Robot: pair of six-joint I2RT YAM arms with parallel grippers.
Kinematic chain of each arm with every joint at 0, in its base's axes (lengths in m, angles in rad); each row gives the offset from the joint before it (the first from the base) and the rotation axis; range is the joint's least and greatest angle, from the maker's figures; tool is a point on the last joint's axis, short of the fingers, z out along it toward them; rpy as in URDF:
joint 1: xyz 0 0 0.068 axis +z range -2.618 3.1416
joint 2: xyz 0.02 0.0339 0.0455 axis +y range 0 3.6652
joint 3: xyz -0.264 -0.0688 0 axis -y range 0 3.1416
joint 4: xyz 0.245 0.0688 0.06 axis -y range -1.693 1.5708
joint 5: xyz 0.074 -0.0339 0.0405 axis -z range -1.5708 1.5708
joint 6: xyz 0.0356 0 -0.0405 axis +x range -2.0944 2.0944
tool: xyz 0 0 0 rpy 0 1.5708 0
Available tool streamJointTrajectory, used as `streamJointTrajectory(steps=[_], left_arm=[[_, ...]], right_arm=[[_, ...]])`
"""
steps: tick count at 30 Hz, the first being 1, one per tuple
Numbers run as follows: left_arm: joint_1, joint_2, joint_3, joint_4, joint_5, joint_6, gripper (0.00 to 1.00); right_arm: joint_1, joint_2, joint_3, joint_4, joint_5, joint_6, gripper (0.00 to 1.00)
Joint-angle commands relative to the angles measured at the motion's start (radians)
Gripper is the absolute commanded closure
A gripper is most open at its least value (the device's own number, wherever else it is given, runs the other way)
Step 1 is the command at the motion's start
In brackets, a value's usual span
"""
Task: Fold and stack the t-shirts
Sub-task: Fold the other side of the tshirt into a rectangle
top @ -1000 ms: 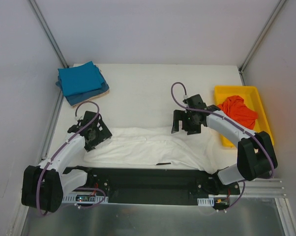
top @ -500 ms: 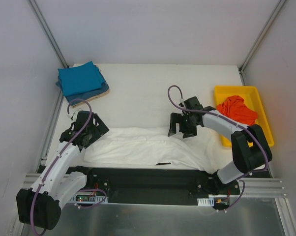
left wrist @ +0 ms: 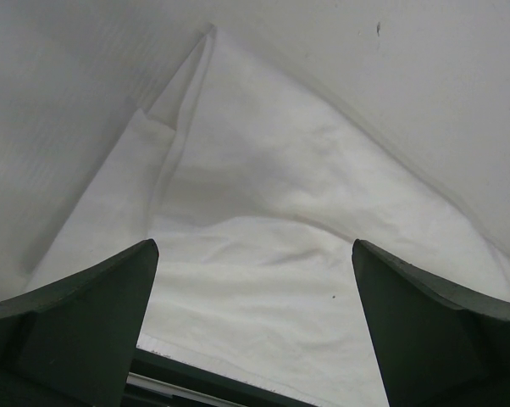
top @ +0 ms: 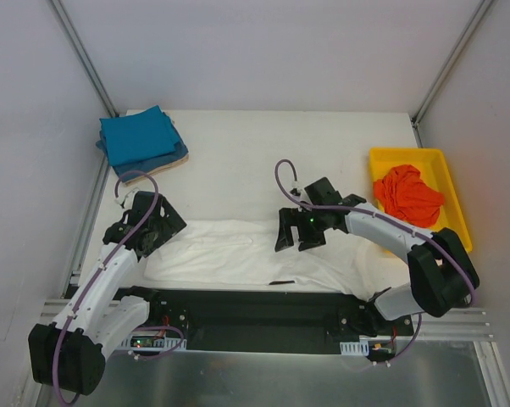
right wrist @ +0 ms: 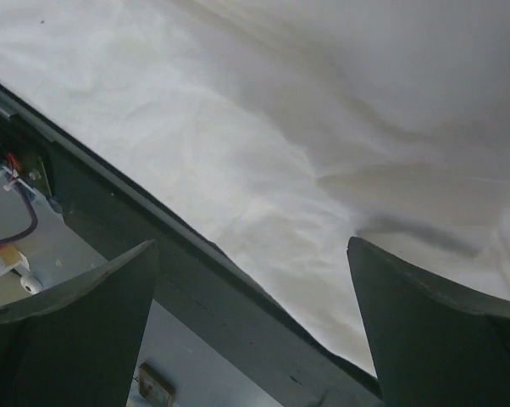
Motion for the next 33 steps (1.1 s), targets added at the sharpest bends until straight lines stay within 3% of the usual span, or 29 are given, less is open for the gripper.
streamJointTrajectory(steps=[1,5,10,20,23,27,33], left_arm=[[0.009,0.017,0.033,-0.019,-0.018,-0.009,0.01],[0.009,0.018,0.040,-0.019,-0.017,-0.006,0.00],[0.009,0.017,0.043,-0.017,-0.006,-0.005,0.01],[0.009,0.020,0.046,-0.017,0.016,-0.006,0.01],[0.009,0.017,0.044,-0.019,0.022,-0.008,0.01],[0.009,0.014,0.040,-0.017,0.028,-0.008,0.01],[0.007,0.001,0.036,-0.017,0.026,-0.012,0.01]], right_arm=[[0.062,-0.072,-0.006,-0.021,-0.035,0.018,0.03],[0.079,-0.112,0.002,-0.070,0.053,-0.009,0.03],[0.041,-0.167,0.038,-0.147,0.313,-0.014,0.04],[-0.085,0.037,0.106,-0.056,0.284,-0.043,0.01],[-0.096,0.096,0.126,-0.022,0.296,-0.057,0.09],[-0.112,0.146,0.141,-0.045,0.273,-0.043,0.35],[-0.105,0.092,0.060,-0.039,0.216,-0.012,0.50]])
